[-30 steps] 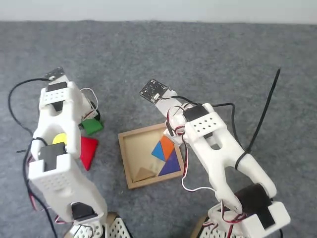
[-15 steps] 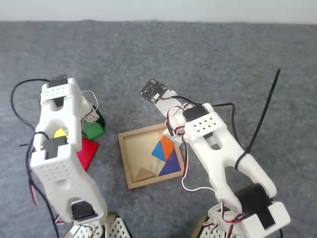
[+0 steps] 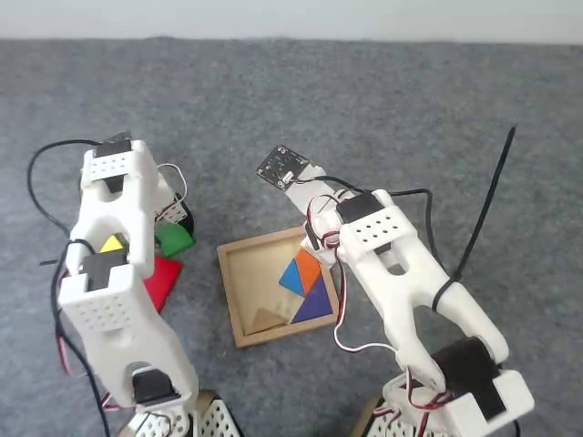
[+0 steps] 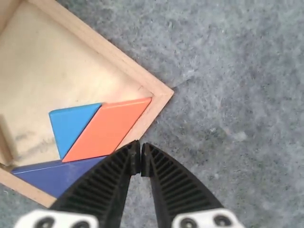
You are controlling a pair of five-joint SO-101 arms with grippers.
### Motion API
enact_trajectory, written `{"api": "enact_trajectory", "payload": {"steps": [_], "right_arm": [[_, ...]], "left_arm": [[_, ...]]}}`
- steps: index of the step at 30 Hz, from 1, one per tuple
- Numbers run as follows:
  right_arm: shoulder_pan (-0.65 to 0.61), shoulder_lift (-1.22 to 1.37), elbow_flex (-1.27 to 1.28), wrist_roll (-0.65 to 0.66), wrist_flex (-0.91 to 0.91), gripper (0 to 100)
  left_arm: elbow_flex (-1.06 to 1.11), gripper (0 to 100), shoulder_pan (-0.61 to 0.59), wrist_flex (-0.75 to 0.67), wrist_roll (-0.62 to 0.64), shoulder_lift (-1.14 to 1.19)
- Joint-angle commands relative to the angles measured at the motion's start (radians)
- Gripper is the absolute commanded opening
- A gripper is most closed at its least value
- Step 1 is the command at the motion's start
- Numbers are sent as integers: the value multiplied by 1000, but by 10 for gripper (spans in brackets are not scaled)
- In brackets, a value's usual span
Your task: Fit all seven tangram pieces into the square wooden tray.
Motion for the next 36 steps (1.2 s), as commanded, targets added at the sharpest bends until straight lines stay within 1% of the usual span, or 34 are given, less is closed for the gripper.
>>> {"api": "enact_trajectory", "payload": {"steps": [1,6,10,15,18,22,24,30,32,34,36], "right_arm": [[19,-10,-9,9,-13,23],[19,-10,-9,9,-13,23],[19,-10,-9,9,-10,23],[18,-13,-9,9,-8,23],[18,-13,-9,9,-7,23],[18,-12,-9,9,-7,23],[18,-12,-9,9,-7,23],[18,-12,-9,9,-7,23],[18,-12,-9,9,-7,23],[18,-12,-9,9,-7,23],[18,-12,-9,6,-7,23]], "left_arm": [[45,135,11,-2,-18,6],[188,83,2,-112,-20,-164],[329,84,-2,-206,-38,-324],[435,85,-2,-262,-40,-453],[447,116,-2,-270,-41,-451],[447,246,-2,-269,-40,-430],[447,285,-2,-285,-40,-434],[427,289,-5,-315,-38,-417],[392,289,-37,-316,-35,-382],[343,289,-61,-305,-35,-330],[288,288,-74,-264,-37,-275]]}}
